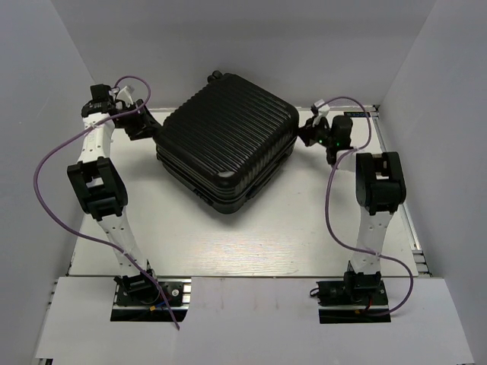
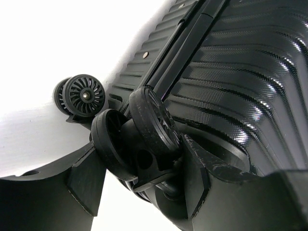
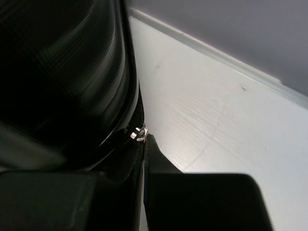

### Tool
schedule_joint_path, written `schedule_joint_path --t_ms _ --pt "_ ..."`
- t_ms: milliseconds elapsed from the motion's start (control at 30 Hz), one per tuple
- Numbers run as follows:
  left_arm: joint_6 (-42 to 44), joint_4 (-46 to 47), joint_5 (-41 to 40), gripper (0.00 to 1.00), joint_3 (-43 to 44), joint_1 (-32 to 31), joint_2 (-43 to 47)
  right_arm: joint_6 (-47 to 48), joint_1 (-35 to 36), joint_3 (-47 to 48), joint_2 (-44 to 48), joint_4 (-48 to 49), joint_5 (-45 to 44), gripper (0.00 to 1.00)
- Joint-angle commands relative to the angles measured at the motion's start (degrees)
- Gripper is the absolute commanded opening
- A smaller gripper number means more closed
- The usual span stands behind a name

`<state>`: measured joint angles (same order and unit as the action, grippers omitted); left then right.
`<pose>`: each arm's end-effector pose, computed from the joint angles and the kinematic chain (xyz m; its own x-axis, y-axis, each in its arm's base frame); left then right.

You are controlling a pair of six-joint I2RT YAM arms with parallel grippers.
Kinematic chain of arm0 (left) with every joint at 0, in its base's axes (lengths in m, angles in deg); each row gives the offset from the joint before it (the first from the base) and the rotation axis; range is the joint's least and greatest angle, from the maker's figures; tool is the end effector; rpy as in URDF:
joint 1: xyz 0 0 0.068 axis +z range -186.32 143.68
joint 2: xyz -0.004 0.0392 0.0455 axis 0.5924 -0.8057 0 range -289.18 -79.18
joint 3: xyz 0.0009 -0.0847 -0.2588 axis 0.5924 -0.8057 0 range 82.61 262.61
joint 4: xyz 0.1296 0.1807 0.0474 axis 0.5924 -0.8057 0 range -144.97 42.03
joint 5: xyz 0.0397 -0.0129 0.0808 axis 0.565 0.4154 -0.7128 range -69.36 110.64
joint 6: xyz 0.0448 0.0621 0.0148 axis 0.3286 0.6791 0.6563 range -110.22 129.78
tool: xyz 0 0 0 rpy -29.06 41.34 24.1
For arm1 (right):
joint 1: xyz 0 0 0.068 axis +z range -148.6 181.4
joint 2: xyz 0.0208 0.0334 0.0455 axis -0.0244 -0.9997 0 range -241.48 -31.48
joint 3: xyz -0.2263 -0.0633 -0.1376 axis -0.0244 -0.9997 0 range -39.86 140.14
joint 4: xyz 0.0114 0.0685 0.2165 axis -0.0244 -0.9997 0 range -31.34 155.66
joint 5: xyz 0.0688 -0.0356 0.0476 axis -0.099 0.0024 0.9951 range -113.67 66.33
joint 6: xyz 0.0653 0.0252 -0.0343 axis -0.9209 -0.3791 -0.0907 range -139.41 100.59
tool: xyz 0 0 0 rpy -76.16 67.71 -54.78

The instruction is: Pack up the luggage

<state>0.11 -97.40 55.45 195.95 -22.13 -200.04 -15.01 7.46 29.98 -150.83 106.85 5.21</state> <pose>0.4355 0.0710 0.2640 -0.8180 -0.3492 -0.4571 -0.0375 0.8254 -0.5634 0.4549 0.0806 0.2046 -0.0998 -0.0782 -0.9919 -0.5771 0.8167 -0.0064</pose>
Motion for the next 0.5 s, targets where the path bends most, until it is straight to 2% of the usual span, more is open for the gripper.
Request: schedule_joint_path --t_ms 0,33,100,167,267,300,333,400,433,467 --pt "9.23 2.41 -12.31 0.0 1.79 3.29 -4.82 5.35 -4.13 15.63 -4.91 -2.91 17.4 0.0" --pt "9.32 2.06 -11.87 0.0 2.93 3.12 -5.0 6.05 -4.04 17.94 -6.93 -6.87 24.74 0.0" --pt "9.32 1.88 -11.69 0.0 3.55 2.51 -5.88 8.25 -3.08 25.2 -9.84 -10.76 28.76 0.0" --pt "11.25 1.79 -12.83 0.0 4.78 1.8 -7.02 8.25 -1.77 27.53 -12.04 -10.78 31.22 0.0" --pt "13.01 0.74 -14.32 0.0 8.73 -0.83 -9.48 12.72 0.6 32.61 -13.88 -14.19 29.84 0.0" --pt "13.62 0.48 -14.94 0.0 10.66 -2.66 -11.31 18.22 1.14 34.38 -14.68 -18.47 26.0 0.0" --pt "13.02 0.65 -15.29 0.0 11.89 -3.2 -11.85 19.14 2.62 34.92 -15.03 -18.08 23.18 0.0" --pt "12.57 2.22 -14.68 0.0 12.87 -4.79 -13.44 18.46 5.17 33.52 -16.44 -10.55 10.13 0.0" --pt "11.27 2.93 -14.68 0.0 12.96 -4.97 -13.61 14.97 5.71 33.86 -18.09 -2.6 6.31 0.0" --pt "10.99 3.89 -14.77 0.0 13.05 -5.58 -13.7 13.1 6.06 34.65 -20.46 4.53 -1.91 0.0"
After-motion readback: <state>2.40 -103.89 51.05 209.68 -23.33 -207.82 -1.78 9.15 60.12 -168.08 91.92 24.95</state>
